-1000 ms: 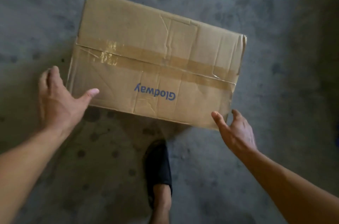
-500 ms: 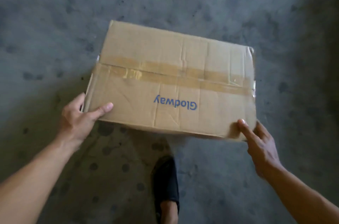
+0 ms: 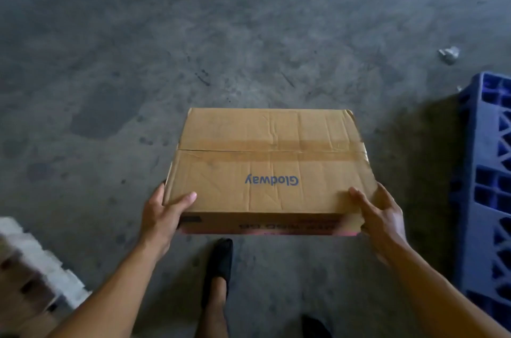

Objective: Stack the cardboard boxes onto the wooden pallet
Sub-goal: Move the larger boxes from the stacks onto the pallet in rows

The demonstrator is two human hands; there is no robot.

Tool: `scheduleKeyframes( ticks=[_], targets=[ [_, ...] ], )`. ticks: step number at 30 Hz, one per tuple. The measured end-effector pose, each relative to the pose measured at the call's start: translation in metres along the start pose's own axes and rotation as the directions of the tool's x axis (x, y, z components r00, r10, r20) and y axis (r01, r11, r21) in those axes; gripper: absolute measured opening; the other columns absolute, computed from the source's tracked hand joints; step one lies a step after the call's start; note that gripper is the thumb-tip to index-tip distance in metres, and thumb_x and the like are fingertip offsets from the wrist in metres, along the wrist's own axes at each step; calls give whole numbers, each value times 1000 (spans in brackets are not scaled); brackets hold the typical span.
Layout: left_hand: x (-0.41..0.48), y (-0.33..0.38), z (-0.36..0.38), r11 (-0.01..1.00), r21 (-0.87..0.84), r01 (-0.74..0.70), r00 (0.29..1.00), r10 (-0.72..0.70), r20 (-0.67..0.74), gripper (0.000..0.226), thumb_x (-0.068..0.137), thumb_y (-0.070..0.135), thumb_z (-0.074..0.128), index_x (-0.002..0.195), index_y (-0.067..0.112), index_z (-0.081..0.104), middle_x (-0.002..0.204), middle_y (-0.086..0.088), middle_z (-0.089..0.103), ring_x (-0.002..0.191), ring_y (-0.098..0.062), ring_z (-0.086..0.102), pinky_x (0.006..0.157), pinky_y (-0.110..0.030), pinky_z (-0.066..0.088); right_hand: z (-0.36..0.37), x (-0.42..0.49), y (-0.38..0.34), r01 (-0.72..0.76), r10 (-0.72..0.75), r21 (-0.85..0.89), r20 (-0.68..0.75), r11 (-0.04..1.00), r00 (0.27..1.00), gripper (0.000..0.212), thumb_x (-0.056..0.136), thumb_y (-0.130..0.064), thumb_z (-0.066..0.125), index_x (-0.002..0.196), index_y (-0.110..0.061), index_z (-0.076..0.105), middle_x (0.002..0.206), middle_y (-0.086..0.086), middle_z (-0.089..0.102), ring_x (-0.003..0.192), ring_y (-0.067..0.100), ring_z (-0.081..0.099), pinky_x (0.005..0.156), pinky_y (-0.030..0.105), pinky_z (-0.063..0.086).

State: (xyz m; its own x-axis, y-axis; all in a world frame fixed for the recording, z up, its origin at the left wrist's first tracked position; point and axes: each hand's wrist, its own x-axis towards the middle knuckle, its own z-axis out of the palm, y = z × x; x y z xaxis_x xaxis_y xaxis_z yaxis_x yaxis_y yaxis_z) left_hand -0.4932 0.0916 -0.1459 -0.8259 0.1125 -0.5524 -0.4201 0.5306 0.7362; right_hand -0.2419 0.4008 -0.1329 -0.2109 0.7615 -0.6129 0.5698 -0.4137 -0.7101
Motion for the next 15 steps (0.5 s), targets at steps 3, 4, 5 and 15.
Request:
scheduleKeyframes(
  ticks=[3, 4, 5, 15],
  targets=[
    [-91, 5, -9, 994, -108, -19, 997, 10, -79, 73, 63, 42, 83, 126, 15, 61, 110, -6, 72, 100, -26, 69, 89, -43, 56, -56, -38, -37, 139, -133, -68, 83, 988, 988, 92, 67, -61, 76, 148, -35, 40, 141, 1, 53, 120, 26, 57, 95, 55, 54],
    [-119, 5, -12, 990, -137, -27, 995, 13, -103, 59, 67, 37, 84, 120, 17, 64, 106, -4, 74, 98, -26, 70, 86, -43, 56, -73, -51, -47, 182, -173, -82, 105, 980, 979, 90, 70, -61, 76, 148, -36, 40, 139, 0, 53, 117, 25, 59, 91, 53, 56],
    [-145, 4, -15, 986, -165, -34, 991, 12, -131, 46, 72, 31, 84, 113, 20, 66, 102, -3, 75, 97, -27, 71, 81, -41, 56, -87, -63, -55, 217, -205, -91, 124, 972, 971, 88, 71, -60, 77, 148, -37, 39, 138, 1, 54, 114, 25, 60, 89, 52, 57],
    [-369, -6, -66, 945, -296, -141, 942, 35, -335, 77, 79, 27, 82, 145, 13, 45, 136, -13, 57, 117, -35, 59, 100, -57, 48, -184, -189, -65, 436, -395, -77, 306, 897, 866, 87, 67, -63, 73, 145, -35, 44, 122, 0, 63, 92, 16, 65, 74, 38, 60]
  ],
)
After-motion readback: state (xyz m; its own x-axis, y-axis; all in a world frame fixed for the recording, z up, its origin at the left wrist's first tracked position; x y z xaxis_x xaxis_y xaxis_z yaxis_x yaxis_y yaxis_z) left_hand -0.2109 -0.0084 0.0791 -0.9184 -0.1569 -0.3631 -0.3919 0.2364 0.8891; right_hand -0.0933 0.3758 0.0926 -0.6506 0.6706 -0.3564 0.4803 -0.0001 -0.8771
